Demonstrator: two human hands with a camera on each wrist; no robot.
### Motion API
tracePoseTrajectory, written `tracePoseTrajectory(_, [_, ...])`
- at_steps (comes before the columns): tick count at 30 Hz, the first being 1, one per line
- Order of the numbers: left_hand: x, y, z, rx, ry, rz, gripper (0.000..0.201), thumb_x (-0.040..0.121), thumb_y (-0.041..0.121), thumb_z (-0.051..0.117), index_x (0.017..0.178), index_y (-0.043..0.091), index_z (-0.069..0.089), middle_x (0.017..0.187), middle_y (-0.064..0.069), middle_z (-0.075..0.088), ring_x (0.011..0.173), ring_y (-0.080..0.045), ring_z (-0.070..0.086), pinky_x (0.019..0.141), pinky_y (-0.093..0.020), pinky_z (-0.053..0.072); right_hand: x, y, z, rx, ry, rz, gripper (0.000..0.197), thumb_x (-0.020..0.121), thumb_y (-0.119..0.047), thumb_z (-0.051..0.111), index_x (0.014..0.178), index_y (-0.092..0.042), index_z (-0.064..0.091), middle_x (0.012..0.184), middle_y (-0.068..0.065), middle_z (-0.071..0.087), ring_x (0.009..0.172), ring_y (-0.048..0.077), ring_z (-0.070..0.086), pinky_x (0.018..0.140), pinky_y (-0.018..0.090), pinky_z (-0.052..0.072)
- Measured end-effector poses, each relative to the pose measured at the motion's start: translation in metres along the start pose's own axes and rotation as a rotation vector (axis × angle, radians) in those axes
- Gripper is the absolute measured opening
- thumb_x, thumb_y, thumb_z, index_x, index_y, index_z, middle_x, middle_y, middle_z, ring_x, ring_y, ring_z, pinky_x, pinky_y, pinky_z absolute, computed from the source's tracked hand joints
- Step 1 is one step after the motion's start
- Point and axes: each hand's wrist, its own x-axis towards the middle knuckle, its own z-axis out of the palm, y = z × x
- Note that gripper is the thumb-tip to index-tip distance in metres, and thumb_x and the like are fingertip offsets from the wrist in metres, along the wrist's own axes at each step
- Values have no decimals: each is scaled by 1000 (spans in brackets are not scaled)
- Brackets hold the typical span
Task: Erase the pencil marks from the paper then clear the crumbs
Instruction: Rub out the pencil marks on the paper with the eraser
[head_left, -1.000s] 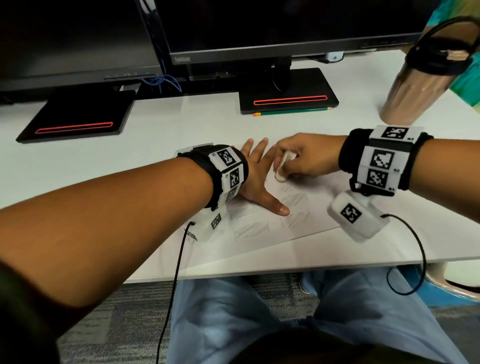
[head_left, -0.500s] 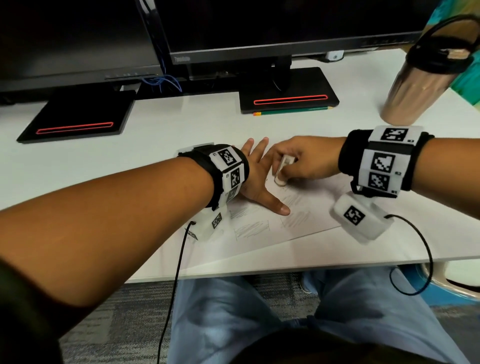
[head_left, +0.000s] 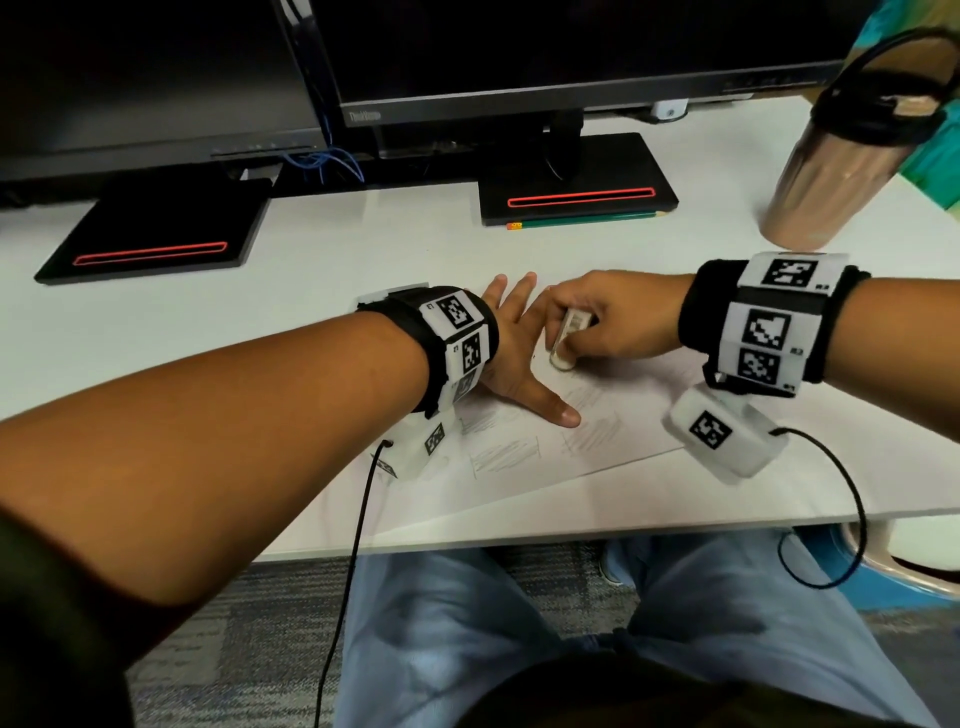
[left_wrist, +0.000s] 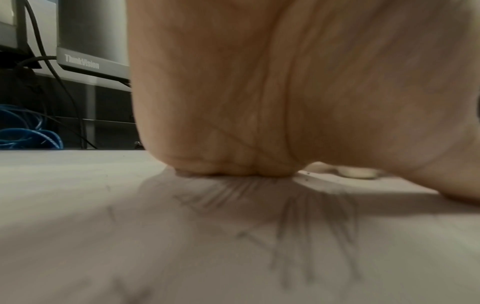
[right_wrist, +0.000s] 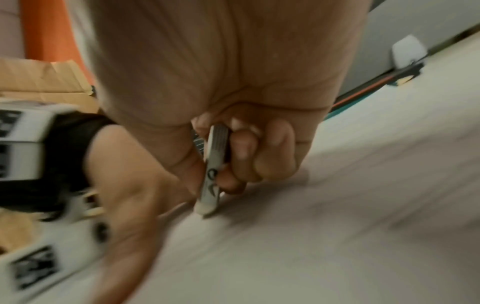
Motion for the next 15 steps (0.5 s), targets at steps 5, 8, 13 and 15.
tracePoseTrajectory(5, [1,-2,0,-6,-9,-6,136,61,90,57,155,27,-18,156,-4,-40,145,-31,-33,120,-59,-6,1,-3,4,-57,-22,-45,11,85,-20,68,94,-19,63,89,-11,65,82,7,60,77,27,50])
tracePoseTrajectory(8, [4,-1,2,4,15,-5,143,57,93,57,153,25,-24,158,-4,-36,146,-32,-30,120,-60,-4,0,3,-2,-60,50,10,12,85,-22,68,95,-20,63,92,-11,66,89,12,61,82,33,50])
tracePoseTrajectory(13, [1,-1,1,10,4,14,132,64,89,56,154,31,-20,157,-4,-38,146,-32,-31,120,-58,-8,-3,-4,4,-88,-13,-55,11,85,-19,67,96,-17,63,87,-9,66,80,7,60,75,26,50])
tracePoseTrajectory(15, [3,-1,1,12,15,0,139,60,91,56,153,28,-24,158,-5,-37,146,-33,-30,120,-59,-5,-1,-1,0,-95,41,-21,13,85,-20,67,97,-18,63,92,-6,67,87,14,62,80,34,51])
